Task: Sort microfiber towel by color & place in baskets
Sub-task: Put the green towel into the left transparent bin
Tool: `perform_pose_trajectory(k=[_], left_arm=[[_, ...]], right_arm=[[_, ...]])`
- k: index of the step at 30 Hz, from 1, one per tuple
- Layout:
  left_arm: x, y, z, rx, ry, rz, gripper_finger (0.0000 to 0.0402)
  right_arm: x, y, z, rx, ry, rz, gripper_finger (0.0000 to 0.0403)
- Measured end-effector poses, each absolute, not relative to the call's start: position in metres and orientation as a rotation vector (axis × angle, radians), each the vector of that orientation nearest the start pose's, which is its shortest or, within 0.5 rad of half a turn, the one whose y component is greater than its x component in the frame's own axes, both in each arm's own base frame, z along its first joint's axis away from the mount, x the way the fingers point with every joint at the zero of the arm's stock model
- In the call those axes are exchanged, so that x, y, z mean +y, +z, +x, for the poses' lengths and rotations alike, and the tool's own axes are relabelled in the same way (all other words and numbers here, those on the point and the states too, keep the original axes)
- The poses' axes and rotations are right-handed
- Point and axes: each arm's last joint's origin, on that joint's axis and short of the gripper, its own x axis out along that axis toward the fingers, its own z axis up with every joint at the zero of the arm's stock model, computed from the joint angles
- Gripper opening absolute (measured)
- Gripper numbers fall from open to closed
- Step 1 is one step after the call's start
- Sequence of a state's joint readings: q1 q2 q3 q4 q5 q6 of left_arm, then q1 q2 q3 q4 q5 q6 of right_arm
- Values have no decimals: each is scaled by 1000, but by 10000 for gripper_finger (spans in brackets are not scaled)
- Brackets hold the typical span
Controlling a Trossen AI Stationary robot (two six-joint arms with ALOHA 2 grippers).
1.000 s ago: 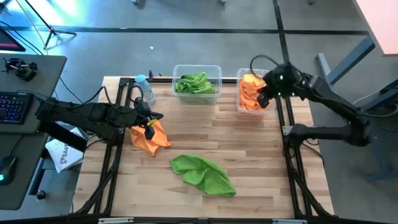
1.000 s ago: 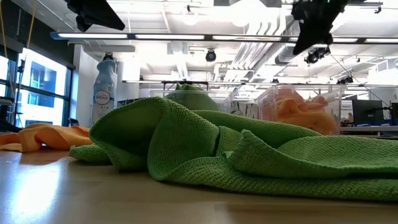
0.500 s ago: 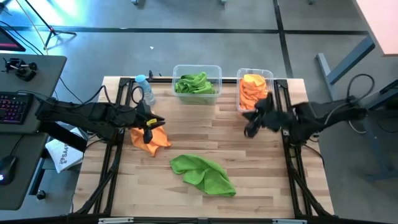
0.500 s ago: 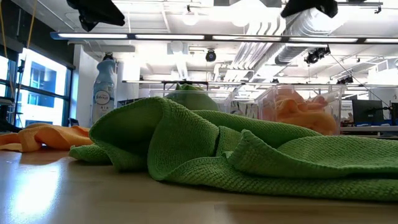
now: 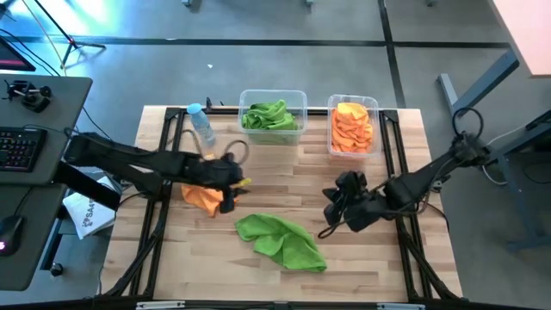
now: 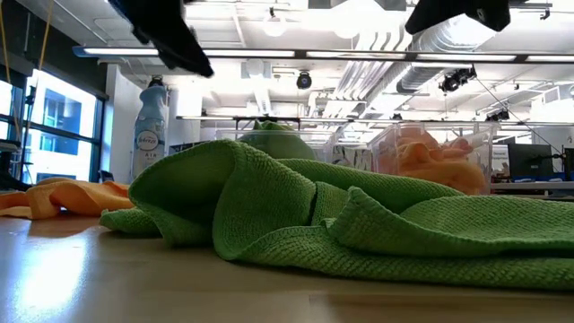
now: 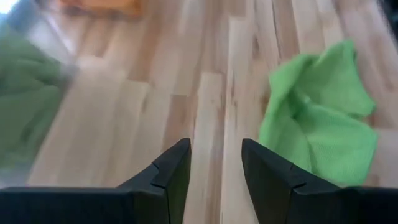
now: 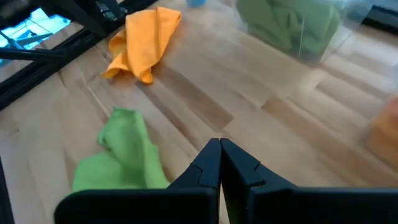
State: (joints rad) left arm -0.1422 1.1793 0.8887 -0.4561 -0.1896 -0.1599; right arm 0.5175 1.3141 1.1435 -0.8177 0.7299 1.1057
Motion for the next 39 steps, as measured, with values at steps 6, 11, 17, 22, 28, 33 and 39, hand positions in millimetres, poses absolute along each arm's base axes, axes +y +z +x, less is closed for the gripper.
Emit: perform_pose_trajectory(k=[6,11,17,22,28,33,39], left_arm=[[-35,241,280,887,-37,13,132],[-42,219,304,973,-142,26,129],[-49,190,323,1072,-238,20,129],[-54,166,332,1135,-261,8,129],[-55,147,336,1199,-247,17,118],[-56,152,332,1213,-251,20,26],[-51,199,313,1134,-221,24,3]], right_arm=[[116,296,233,576,-596,510,0],[117,297,235,550,-594,520,0],[116,298,235,533,-606,512,0],[116,298,235,523,-609,512,0],[116,298,235,522,-609,513,0],[116,298,235,522,-609,512,0],[116,298,235,526,-609,504,0]])
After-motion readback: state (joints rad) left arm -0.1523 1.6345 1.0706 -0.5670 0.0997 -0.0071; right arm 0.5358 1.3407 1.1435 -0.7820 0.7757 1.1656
